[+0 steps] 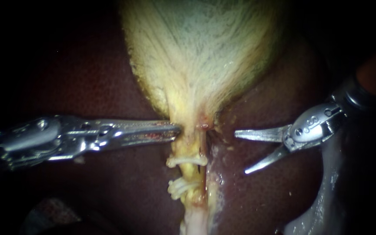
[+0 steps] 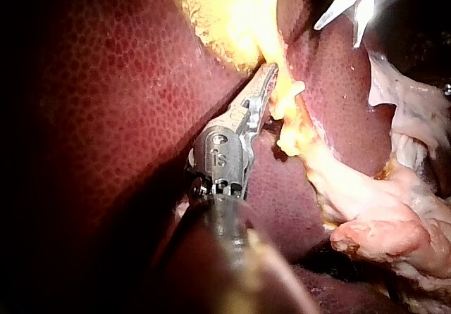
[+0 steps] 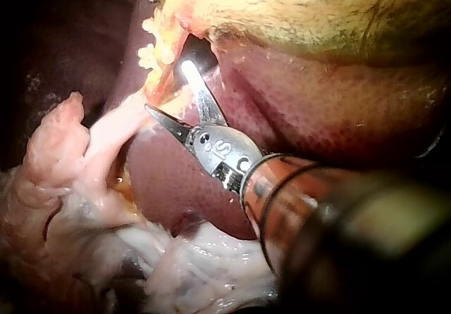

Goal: Go to the cutting position left tube

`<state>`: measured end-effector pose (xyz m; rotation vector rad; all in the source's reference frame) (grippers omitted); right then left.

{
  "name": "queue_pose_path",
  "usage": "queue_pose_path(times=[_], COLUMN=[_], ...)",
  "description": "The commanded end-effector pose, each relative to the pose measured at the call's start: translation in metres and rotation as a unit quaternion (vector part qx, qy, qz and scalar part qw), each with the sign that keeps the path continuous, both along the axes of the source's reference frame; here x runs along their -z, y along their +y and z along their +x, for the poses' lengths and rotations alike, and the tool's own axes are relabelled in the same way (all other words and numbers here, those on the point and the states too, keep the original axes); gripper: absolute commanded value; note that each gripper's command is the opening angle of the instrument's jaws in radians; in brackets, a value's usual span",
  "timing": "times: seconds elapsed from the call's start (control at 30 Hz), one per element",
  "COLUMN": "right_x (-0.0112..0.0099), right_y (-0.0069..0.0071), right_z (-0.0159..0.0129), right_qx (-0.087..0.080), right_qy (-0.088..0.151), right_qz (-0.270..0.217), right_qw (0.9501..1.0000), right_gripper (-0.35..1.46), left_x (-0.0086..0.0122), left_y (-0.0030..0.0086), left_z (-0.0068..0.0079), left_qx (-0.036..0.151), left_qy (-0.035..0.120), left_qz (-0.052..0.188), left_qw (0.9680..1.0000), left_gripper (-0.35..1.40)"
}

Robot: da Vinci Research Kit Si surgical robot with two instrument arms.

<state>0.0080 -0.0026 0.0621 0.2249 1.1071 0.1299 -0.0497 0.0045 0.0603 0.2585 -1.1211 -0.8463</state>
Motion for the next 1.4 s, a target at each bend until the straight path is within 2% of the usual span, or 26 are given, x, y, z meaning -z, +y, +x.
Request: queue_pose_path(times=[0.03,0.17,0.3,0.53,0.77,1.03,1.4], right_x=[0.0000,-0.0001,-0.0003,-0.0016,-0.0036,-0.0058,-0.0080], right_y=[0.0000,-0.0001,-0.0007,-0.0032,-0.0062,-0.0086,-0.0088], right_z=[0.0000,0.0002,0.0010,0.0039,0.0075,0.0100,0.0103], right_qx=[0.000,-0.001,0.003,0.026,0.034,0.045,0.053], right_qy=[0.000,0.000,0.003,0.024,0.034,0.023,-0.002], right_qz=[0.000,0.000,0.001,0.007,0.048,0.083,0.096], right_qw=[1.0000,1.0000,1.0000,0.9994,0.9977,0.9952,0.9940], right_gripper=[1.41,1.43,1.43,1.43,1.43,1.40,1.33], left_x=[0.0000,0.0001,0.0007,0.0017,0.0024,0.0034,0.0045], left_y=[0.0000,-0.0001,-0.0002,0.0000,0.0001,0.0001,-0.0005], left_z=[0.0000,0.0003,0.0014,0.0042,0.0061,0.0069,0.0067], left_qx=[0.000,0.000,-0.003,0.003,0.007,0.009,0.012], left_qy=[0.000,0.000,-0.002,0.003,0.006,0.006,0.006], left_qz=[0.000,0.000,0.001,0.001,0.001,0.002,0.001], left_qw=[1.0000,1.0000,1.0000,1.0000,1.0000,0.9999,0.9999], left_gripper=[-0.35,-0.35,-0.35,-0.35,-0.35,-0.35,-0.35])
